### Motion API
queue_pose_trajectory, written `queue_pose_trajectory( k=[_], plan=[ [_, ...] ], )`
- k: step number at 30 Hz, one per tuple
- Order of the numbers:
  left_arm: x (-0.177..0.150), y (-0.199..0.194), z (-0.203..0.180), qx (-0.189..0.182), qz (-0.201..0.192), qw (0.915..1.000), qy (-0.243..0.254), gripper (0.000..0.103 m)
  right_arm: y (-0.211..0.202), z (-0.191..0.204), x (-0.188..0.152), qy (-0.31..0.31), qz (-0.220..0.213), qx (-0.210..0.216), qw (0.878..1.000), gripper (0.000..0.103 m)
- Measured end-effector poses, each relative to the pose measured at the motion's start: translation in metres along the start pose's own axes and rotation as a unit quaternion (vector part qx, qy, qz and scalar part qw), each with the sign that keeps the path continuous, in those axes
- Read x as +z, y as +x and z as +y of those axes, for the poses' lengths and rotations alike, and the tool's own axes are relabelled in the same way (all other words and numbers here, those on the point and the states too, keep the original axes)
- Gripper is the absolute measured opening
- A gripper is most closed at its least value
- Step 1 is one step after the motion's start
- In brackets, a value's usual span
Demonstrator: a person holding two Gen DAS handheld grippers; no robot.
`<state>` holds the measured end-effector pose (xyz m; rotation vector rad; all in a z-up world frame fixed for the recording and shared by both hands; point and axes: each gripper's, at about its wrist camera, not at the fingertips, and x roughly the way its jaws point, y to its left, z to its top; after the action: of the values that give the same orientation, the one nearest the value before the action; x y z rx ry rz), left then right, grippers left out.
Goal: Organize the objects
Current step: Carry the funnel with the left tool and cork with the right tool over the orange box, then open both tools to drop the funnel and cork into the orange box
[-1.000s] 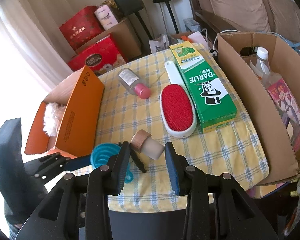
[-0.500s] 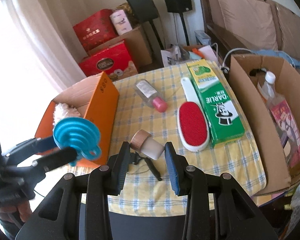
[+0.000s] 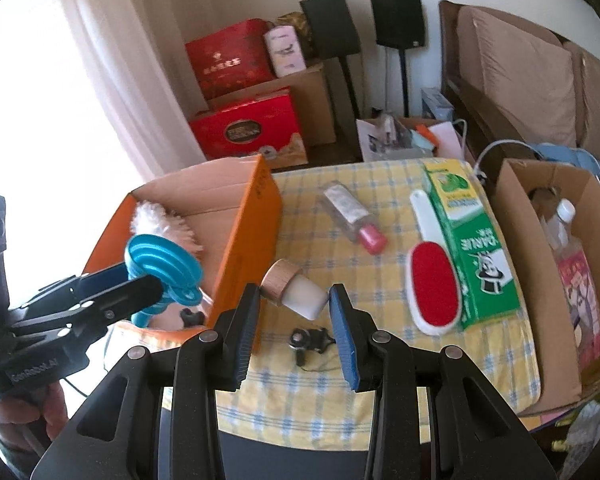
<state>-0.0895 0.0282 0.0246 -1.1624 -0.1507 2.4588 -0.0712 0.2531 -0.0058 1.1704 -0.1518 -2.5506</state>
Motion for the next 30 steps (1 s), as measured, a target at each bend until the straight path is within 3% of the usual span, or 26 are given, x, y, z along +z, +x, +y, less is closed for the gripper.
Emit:
queue_pose_trajectory(
  k=[3,15,22,24,26,30],
  plan=[
    [0.000,-0.004,0.012,0.004,0.000,1.0000,-0.008,0.034,0.006,0.013,0.004,-0.010,0.003,0.005,1.000,0.036],
    [-0.009,-0.002,0.056,0.033,0.013,0.9984,-0.044,0.034,0.049,0.064,0.005,-0.048,0.038,0.030,0.998,0.036],
    [-0.011,-0.008,0.073,0.048,0.005,0.9967,-0.065,0.057,0.072,0.080,0.001,-0.063,0.054,0.036,0.996,0.036],
    [-0.012,-0.009,0.077,0.049,0.002,0.9960,-0.074,0.068,0.078,0.081,0.000,-0.061,0.057,0.038,0.996,0.037],
    [-0.013,-0.010,0.080,0.049,0.002,0.9956,-0.080,0.070,0.081,0.080,-0.001,-0.057,0.060,0.039,0.996,0.043],
    [-0.014,-0.009,0.083,0.047,0.003,0.9951,-0.087,0.081,0.076,0.078,-0.001,-0.053,0.056,0.044,0.996,0.044]
  ],
)
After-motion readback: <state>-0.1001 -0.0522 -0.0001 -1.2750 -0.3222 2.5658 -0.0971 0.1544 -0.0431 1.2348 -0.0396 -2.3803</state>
